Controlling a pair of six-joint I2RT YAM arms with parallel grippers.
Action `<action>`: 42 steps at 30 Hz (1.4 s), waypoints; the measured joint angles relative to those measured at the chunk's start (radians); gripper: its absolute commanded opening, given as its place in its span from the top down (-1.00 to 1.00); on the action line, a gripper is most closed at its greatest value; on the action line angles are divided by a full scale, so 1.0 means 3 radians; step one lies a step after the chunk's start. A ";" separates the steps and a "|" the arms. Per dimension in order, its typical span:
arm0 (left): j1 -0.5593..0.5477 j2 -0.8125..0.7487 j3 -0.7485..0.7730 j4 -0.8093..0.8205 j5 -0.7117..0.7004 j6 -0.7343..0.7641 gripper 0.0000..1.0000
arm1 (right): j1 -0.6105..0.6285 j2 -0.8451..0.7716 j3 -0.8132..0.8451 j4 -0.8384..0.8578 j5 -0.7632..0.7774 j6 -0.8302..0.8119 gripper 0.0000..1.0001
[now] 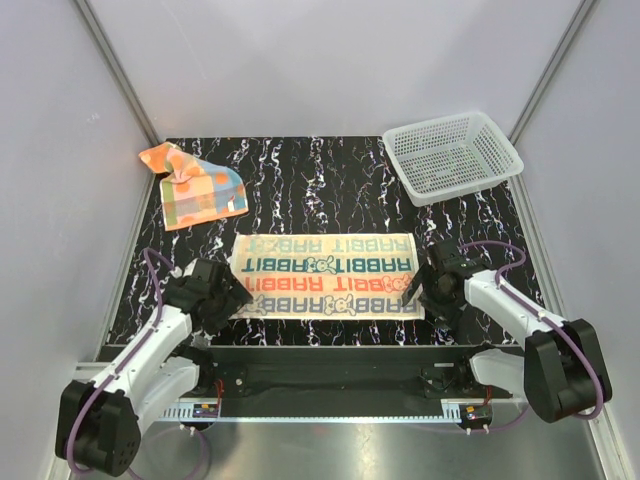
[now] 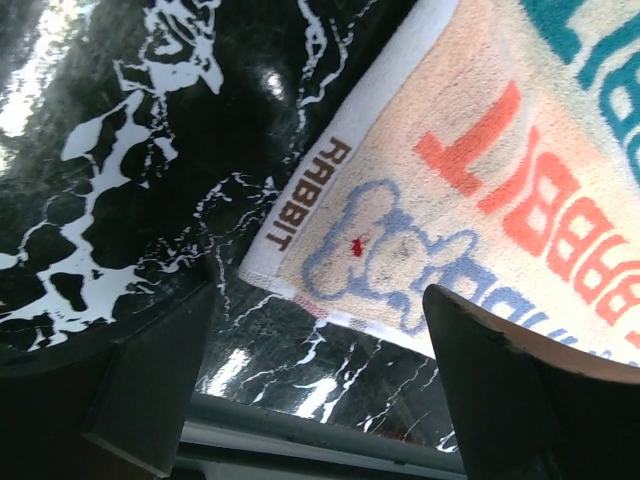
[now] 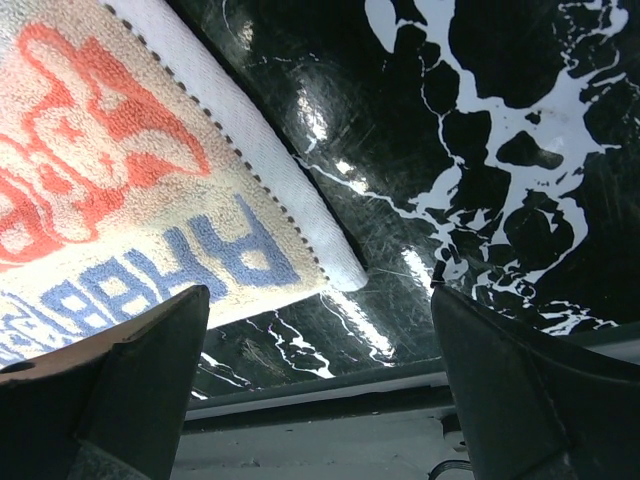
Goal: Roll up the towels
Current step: Fold the towel
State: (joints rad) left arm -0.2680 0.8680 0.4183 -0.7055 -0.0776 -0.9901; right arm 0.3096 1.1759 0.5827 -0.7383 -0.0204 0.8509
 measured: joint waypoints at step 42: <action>-0.0042 0.0177 -0.0013 0.0272 0.0100 0.0085 0.63 | 0.0009 0.0436 0.0173 -0.0134 -0.0088 -0.0191 0.10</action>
State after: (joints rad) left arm -0.2806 0.9211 0.4145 -0.6239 -0.0475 -0.9646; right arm 0.3122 1.3067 0.6346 -0.7784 -0.0467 0.7937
